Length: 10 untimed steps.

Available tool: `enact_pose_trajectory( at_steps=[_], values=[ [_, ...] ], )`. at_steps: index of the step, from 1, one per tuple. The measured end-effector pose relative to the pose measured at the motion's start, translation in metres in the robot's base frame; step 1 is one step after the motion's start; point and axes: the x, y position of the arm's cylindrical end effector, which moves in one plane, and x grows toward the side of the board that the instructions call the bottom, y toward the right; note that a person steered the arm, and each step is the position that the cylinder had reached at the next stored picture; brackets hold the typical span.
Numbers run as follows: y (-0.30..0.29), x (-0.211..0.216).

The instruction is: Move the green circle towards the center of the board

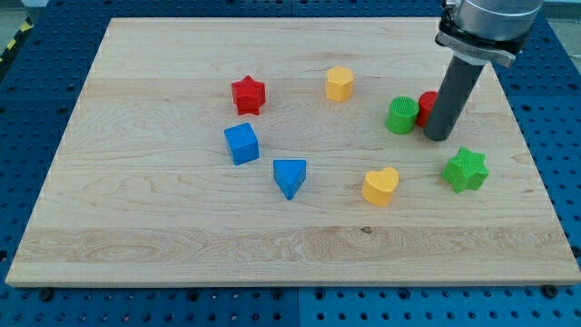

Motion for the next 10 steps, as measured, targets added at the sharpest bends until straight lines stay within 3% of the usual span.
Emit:
enact_pose_trajectory(
  at_steps=[1, 3, 10],
  values=[
    [0.000, -0.024],
    [-0.001, -0.028],
    [-0.123, -0.038]
  ],
)
